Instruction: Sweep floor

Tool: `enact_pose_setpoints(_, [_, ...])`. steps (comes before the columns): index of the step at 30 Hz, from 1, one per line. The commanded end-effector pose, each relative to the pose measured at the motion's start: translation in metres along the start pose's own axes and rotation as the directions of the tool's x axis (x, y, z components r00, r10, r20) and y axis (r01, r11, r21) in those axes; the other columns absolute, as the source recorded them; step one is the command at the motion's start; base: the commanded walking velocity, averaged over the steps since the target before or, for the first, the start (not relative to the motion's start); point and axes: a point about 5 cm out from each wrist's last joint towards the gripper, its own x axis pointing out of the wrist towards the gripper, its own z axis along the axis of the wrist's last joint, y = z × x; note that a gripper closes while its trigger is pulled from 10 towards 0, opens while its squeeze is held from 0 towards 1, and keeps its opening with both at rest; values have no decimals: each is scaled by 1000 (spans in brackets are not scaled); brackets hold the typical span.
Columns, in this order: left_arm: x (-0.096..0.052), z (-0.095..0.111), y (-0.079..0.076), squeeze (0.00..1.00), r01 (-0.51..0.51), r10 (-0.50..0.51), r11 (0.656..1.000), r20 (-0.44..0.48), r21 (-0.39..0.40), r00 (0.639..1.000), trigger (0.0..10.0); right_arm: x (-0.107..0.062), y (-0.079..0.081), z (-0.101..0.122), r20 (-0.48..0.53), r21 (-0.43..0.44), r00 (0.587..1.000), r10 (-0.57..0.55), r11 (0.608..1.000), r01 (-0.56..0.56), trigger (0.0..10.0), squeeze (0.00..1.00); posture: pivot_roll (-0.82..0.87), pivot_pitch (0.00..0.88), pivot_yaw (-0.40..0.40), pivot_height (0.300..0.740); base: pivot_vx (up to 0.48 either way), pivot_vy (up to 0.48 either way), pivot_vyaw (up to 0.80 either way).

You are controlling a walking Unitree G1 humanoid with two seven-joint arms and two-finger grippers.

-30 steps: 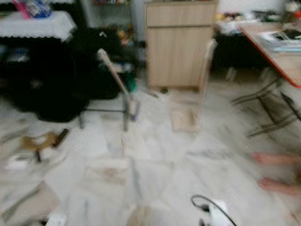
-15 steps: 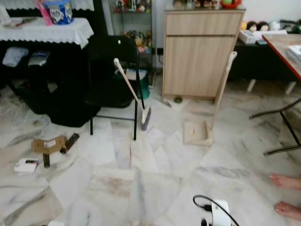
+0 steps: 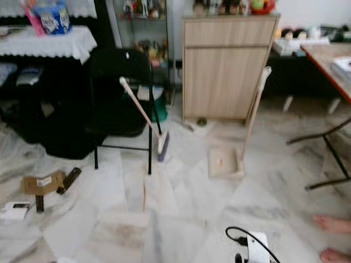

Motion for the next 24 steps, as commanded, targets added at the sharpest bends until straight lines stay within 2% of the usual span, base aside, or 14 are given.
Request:
enact_pose_setpoints(1, [4,72,-18,0,115,0,912,279,-394,960,10000,-2,73,17,123,8,965,232,972,-235,10000,0,16,62,-19,740,281,0,0])
enact_pose_setpoints(18, [4,73,-19,0,118,-4,914,280,-389,960,10000,-2,72,18,121,-6,966,227,974,-228,10000,0,23,32,-24,740,283,0,0])
enact_pose_setpoints(24, [4,73,-19,0,119,-6,915,282,-386,959,10000,-2,59,11,112,-5,969,220,975,-221,10000,0,21,35,-24,740,285,0,0])
